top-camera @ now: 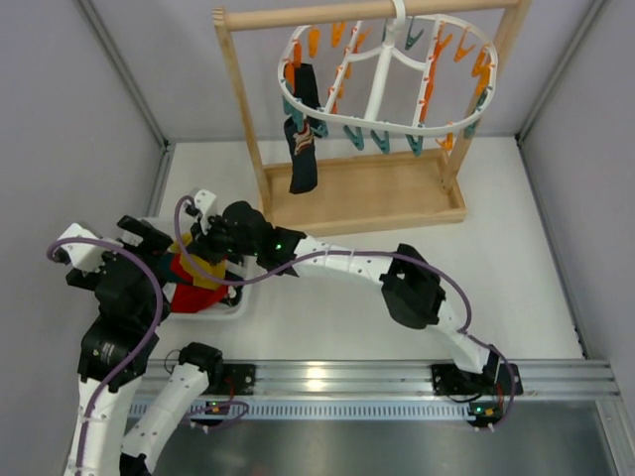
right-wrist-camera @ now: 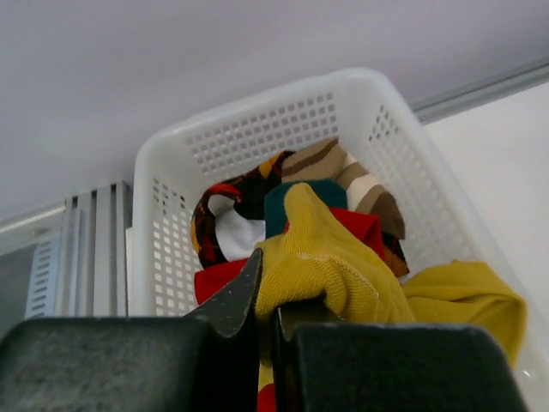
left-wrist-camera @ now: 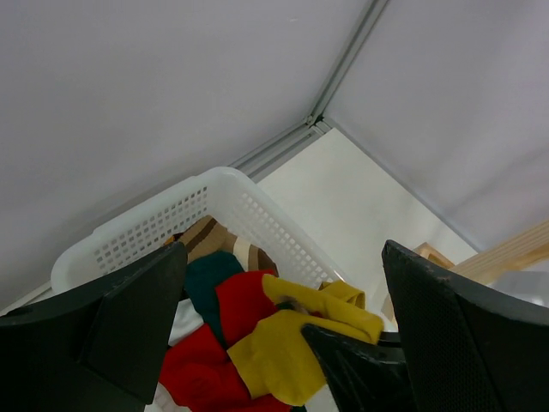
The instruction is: Remove the socks clipped to the hanger
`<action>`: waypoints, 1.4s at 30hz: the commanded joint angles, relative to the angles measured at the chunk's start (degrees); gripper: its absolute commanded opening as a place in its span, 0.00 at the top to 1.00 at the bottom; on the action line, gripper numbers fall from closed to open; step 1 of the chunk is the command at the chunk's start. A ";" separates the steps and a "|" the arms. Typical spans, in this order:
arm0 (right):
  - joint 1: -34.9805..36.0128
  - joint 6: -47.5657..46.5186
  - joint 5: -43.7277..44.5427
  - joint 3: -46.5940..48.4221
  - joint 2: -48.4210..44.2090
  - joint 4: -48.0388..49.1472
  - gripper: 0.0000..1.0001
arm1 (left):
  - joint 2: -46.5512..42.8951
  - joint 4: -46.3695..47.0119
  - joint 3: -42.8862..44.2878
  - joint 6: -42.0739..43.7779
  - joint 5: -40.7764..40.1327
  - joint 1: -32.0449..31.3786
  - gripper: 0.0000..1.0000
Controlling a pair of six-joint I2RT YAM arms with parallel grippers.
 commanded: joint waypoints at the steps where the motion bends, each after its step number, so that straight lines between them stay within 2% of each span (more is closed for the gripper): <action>1: 1.44 -1.35 -6.12 6.01 5.81 -4.94 0.99 | -0.52 2.67 -0.83 -0.03 -0.10 0.41 0.01; 3: 1.53 -0.47 -6.65 5.67 6.62 -4.76 0.93 | -0.70 2.76 -1.01 0.06 0.16 0.41 0.01; 6: 1.44 -0.29 -5.52 0.60 5.31 -3.37 0.73 | -0.61 3.20 -1.27 0.67 0.95 0.41 0.01; 7: 1.36 -0.21 -4.73 -1.26 2.69 -2.66 0.61 | -0.43 3.46 -1.36 1.20 1.73 0.41 0.01; 8: 1.27 -0.03 -3.59 -3.28 0.93 -1.70 0.34 | -0.08 3.90 -1.44 1.37 2.18 0.41 0.01; 10: 0.57 -0.29 -3.05 -9.50 -4.67 0.85 0.29 | 0.27 4.26 -1.62 1.99 3.23 0.41 0.01; 11: 0.30 -0.47 -3.22 -11.45 -6.72 1.38 0.20 | 0.45 4.52 -1.62 2.08 4.11 0.41 0.01; 14: -0.92 -0.12 -5.42 -18.49 -14.89 2.62 0.07 | 1.06 4.61 -1.71 2.52 5.25 0.49 0.01; 17: -2.24 0.49 -6.21 -25.34 -22.89 3.23 0.00 | 1.59 5.14 -1.88 2.96 6.57 0.41 0.01; 21: -4.79 1.11 -3.68 -35.87 -34.03 4.38 0.01 | 2.47 5.49 -1.88 3.48 7.98 0.41 0.01; 24: -6.98 1.81 4.83 -42.20 -38.36 5.25 0.00 | 2.91 5.66 -1.80 3.84 9.47 0.41 0.01; 25: -7.43 2.43 11.39 -43.63 -40.38 5.78 0.01 | 2.99 6.19 -1.97 4.01 10.43 0.41 0.01; 27: -8.66 3.13 17.05 -46.26 -41.62 7.44 0.01 | 2.99 6.89 -2.32 4.63 12.11 0.49 0.01; 28: -10.05 4.09 22.65 -46.45 -41.89 7.71 0.01 | 3.17 7.24 -2.24 4.72 13.51 0.41 0.01; 30: -12.43 4.63 25.33 -45.67 -40.15 8.24 0.01 | 3.52 7.68 -2.41 5.50 14.92 0.49 0.01; 36: -18.06 3.93 27.79 -41.88 -31.89 13.76 0.01 | 5.98 7.95 -2.50 7.00 19.49 0.41 0.01; 42: -19.56 -0.28 28.68 -35.65 -22.93 20.10 0.03 | 8.09 7.95 -2.15 7.79 22.74 0.49 0.01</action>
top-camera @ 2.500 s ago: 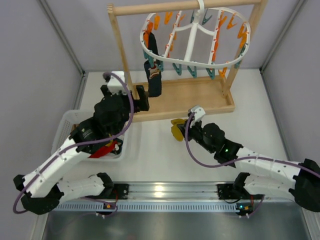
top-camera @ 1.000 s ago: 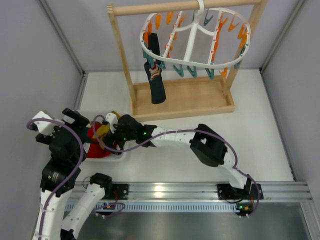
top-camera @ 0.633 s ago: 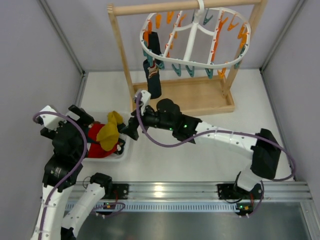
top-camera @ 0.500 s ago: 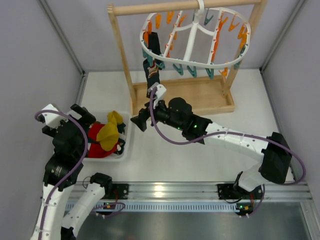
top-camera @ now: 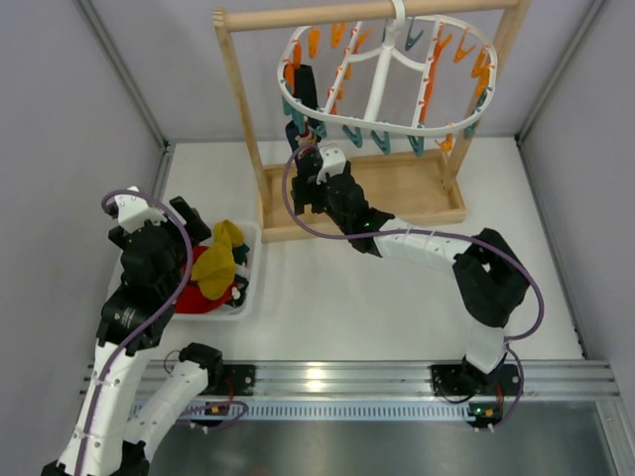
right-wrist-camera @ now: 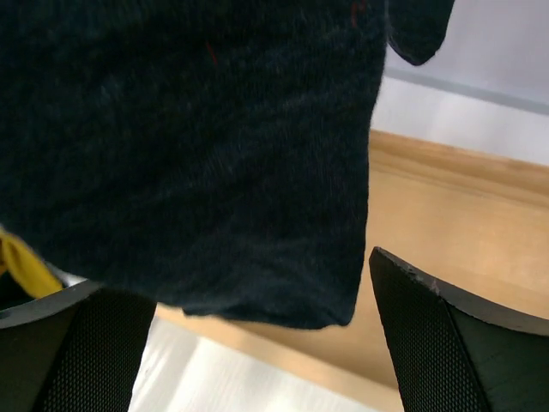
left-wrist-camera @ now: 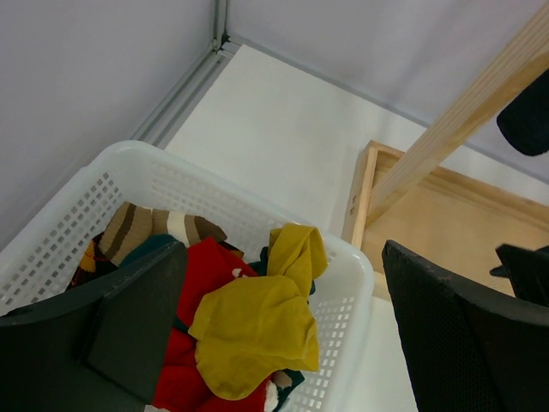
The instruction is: Remove the socks clipped to the hanger
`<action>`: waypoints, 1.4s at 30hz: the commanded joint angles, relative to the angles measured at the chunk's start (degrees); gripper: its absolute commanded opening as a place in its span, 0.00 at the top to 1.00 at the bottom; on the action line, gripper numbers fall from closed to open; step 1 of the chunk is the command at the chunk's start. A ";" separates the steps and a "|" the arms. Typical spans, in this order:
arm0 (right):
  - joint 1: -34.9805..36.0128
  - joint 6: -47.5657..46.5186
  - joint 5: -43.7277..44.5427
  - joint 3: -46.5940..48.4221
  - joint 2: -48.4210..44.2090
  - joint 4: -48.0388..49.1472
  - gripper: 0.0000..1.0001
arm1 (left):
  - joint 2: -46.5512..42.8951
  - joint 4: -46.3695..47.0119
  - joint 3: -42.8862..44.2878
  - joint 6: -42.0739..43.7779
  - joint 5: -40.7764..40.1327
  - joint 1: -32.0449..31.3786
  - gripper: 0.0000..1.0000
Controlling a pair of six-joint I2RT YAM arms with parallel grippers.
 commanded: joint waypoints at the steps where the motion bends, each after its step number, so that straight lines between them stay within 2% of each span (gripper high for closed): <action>1: -0.28 -3.22 2.30 5.93 3.88 9.88 0.03 | 0.60 3.25 0.12 1.41 3.47 0.34 0.01; 6: -0.20 -4.72 7.12 5.14 9.16 21.92 0.05 | 0.86 3.25 0.04 1.76 4.61 0.43 0.01; 8: -0.20 -5.16 7.22 5.32 10.39 24.46 0.28 | 1.12 3.25 0.12 1.94 5.23 0.34 0.01; 9: -0.20 -5.07 6.61 5.14 10.57 25.00 0.55 | 1.56 3.25 0.04 1.94 5.40 0.34 0.01; 10: -0.20 -4.81 6.17 4.53 10.49 25.44 0.65 | 1.65 3.25 0.12 2.02 5.58 0.43 0.01; 11: -0.11 -4.63 5.82 4.00 10.14 26.83 0.71 | 1.74 3.25 0.21 2.11 5.76 0.34 0.01; 14: 0.42 -5.16 5.73 0.58 8.13 29.13 0.77 | 2.09 3.34 0.30 2.20 6.98 0.34 0.01; 16: 0.86 -5.51 5.73 -2.83 6.36 30.80 0.89 | 2.62 3.60 0.39 2.46 9.18 0.34 0.01; 19: 1.47 -4.99 3.28 -8.45 1.62 32.73 1.00 | 3.23 4.39 0.48 3.25 15.65 0.43 0.01; 24: 1.65 -4.19 -4.80 -16.64 -8.31 32.91 1.00 | 5.60 7.46 1.88 2.03 30.70 0.43 0.01; 26: 1.56 -3.75 -5.69 -20.60 -12.78 32.13 1.00 | 6.22 9.91 2.84 -0.34 38.25 0.43 0.01; 29: 1.65 -3.14 -5.61 -25.52 -18.67 30.98 1.00 | 7.27 13.34 4.34 -5.17 44.40 0.43 0.01; 34: 1.65 -2.87 -6.31 -30.44 -24.58 27.82 1.00 | 15.07 18.27 11.79 -14.83 48.20 0.25 0.01; 42: 2.35 1.08 -9.04 -37.48 -31.34 27.29 1.00 | 29.23 26.79 23.49 -17.04 51.27 -4.49 0.01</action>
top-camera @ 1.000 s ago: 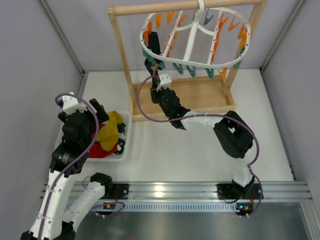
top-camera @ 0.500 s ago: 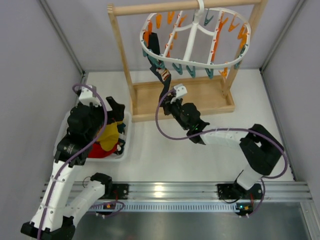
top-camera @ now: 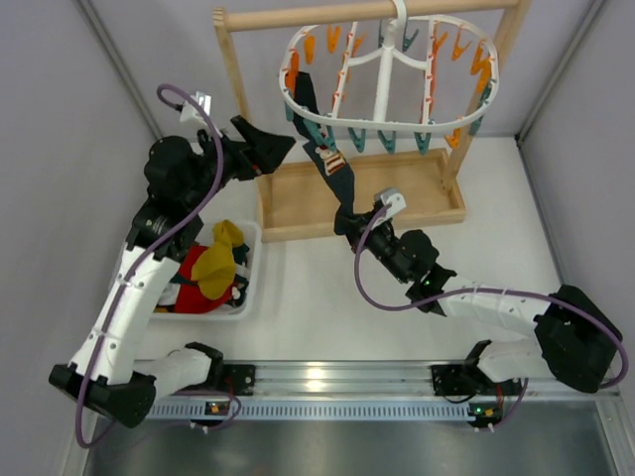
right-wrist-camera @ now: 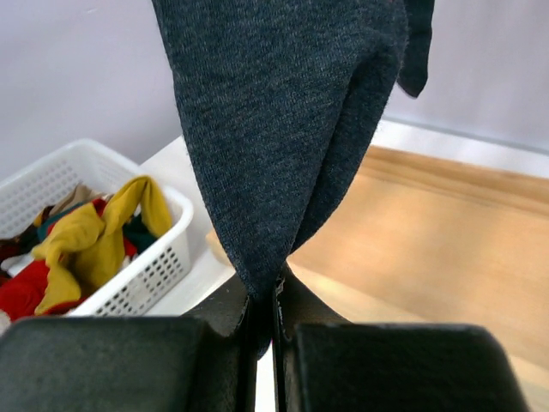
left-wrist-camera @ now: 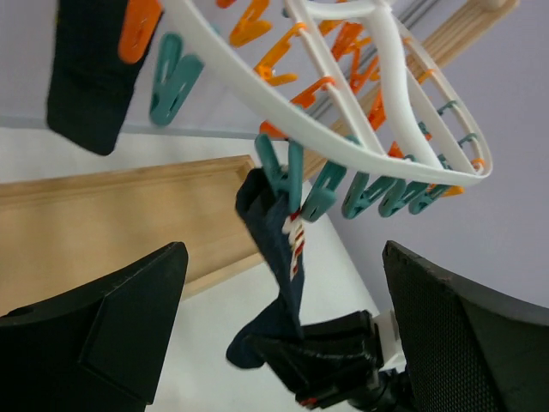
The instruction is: Remove the socks clipped to the hanger
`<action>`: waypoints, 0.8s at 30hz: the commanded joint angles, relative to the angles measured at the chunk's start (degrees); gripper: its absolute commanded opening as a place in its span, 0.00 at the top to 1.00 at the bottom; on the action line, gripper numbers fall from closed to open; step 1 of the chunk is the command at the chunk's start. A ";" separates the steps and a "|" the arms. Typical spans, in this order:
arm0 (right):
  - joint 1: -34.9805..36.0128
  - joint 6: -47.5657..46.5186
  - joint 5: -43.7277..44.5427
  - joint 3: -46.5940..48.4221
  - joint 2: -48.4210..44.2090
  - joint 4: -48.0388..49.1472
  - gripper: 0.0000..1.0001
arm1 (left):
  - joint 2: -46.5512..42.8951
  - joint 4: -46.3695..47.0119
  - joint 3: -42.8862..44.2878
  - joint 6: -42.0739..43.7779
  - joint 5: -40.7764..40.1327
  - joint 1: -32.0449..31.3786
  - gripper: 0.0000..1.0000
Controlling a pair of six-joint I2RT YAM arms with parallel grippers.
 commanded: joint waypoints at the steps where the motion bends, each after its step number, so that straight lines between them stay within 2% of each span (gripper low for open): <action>1: 1.19 2.94 -2.17 -2.60 -4.03 0.56 1.00 | 4.70 8.85 5.20 -3.29 5.68 -2.07 0.01; 10: 3.21 4.17 -4.99 -3.92 -10.44 -4.71 1.00 | 12.18 19.58 5.30 -7.00 9.13 -5.23 0.03; 15: 3.83 4.70 -5.08 -4.71 -11.77 -5.86 1.00 | 13.94 20.64 6.18 -3.58 3.34 -12.34 0.09; 21: 4.45 4.96 -5.34 -5.77 -13.61 -6.30 1.00 | 15.08 20.56 5.31 0.20 -3.34 -13.32 0.16; 24: 4.45 4.96 -5.51 -5.42 -14.23 -6.91 1.00 | 14.38 20.56 4.25 1.00 -3.97 -13.32 0.16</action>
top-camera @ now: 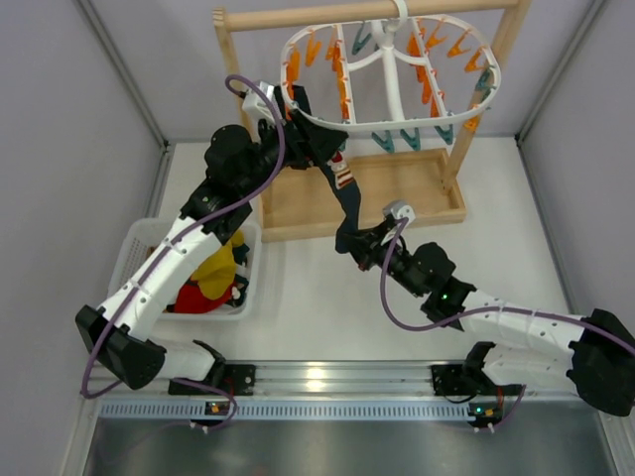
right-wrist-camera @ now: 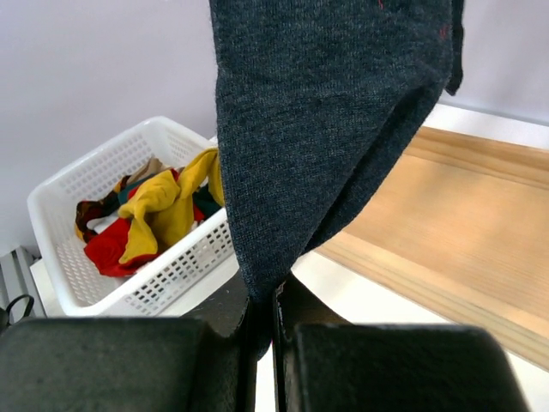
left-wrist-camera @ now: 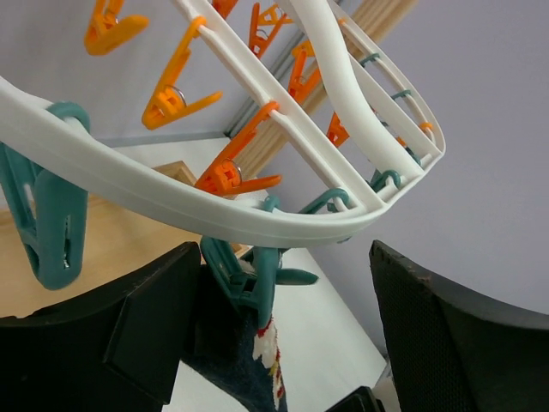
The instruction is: Remove the socks clipped to the hanger
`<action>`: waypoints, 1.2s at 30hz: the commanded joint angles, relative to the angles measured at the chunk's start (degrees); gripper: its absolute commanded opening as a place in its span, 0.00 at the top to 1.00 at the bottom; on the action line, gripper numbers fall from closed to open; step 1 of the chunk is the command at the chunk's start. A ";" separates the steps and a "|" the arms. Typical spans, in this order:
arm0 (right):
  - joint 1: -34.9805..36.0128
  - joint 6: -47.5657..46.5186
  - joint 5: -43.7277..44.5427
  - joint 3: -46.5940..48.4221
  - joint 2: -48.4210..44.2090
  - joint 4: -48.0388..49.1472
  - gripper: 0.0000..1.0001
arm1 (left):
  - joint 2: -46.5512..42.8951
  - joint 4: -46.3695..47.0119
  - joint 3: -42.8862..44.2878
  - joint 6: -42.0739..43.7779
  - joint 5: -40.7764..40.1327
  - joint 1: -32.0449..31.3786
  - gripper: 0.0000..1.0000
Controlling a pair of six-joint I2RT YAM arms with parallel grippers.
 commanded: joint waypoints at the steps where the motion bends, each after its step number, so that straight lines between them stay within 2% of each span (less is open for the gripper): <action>1: 0.99 0.90 -1.38 0.53 -2.10 0.15 1.00 | -0.83 4.40 -0.19 2.84 -3.29 0.10 0.17; 7: 0.91 1.16 -2.79 0.62 -3.33 -0.56 1.00 | 1.01 4.49 1.13 5.65 -3.56 0.28 0.23; 9: 0.99 1.34 -3.32 0.35 -3.68 -0.38 1.00 | 1.62 5.71 1.13 6.61 -2.59 0.28 0.31; 18: 0.91 2.30 -4.64 -0.09 -3.85 -0.30 1.00 | 0.75 8.88 -0.80 10.31 -2.24 0.28 0.56; 19: 0.91 2.39 -4.72 -0.18 -3.86 -0.21 1.00 | 0.83 8.97 -0.72 10.57 -2.32 0.28 0.66; 22: 0.91 2.83 -4.64 -0.88 -4.38 -0.21 1.00 | 1.27 8.97 -0.45 11.28 -2.67 0.28 0.76; 23: 0.91 3.00 -4.46 -1.49 -4.64 -0.12 1.00 | 1.36 8.97 -0.45 11.19 -2.76 0.28 0.83; 26: 0.91 3.44 -4.11 -2.98 -5.70 -0.29 1.00 | 1.54 8.89 -0.54 11.10 -2.41 0.28 0.87; 28: 0.99 3.97 -3.76 -3.86 -7.02 -0.82 1.00 | 1.54 8.89 -0.71 11.01 -2.15 0.28 0.83; 30: 0.91 4.15 -3.50 -5.18 -8.59 -1.61 1.00 | 1.01 8.89 -1.59 10.31 -1.80 0.28 0.58; 32: 0.91 4.24 -2.79 -6.50 -9.74 -3.45 1.00 | 0.31 8.80 -3.08 10.05 -1.45 0.28 0.47; 33: 0.99 4.32 -2.44 -6.94 -11.14 -4.24 1.00 | -0.74 8.80 -3.78 10.05 -1.62 0.28 0.37; 36: 0.91 3.97 -1.13 -8.08 -13.95 -8.11 0.99 | -4.42 7.84 -7.65 11.80 -4.24 0.28 0.28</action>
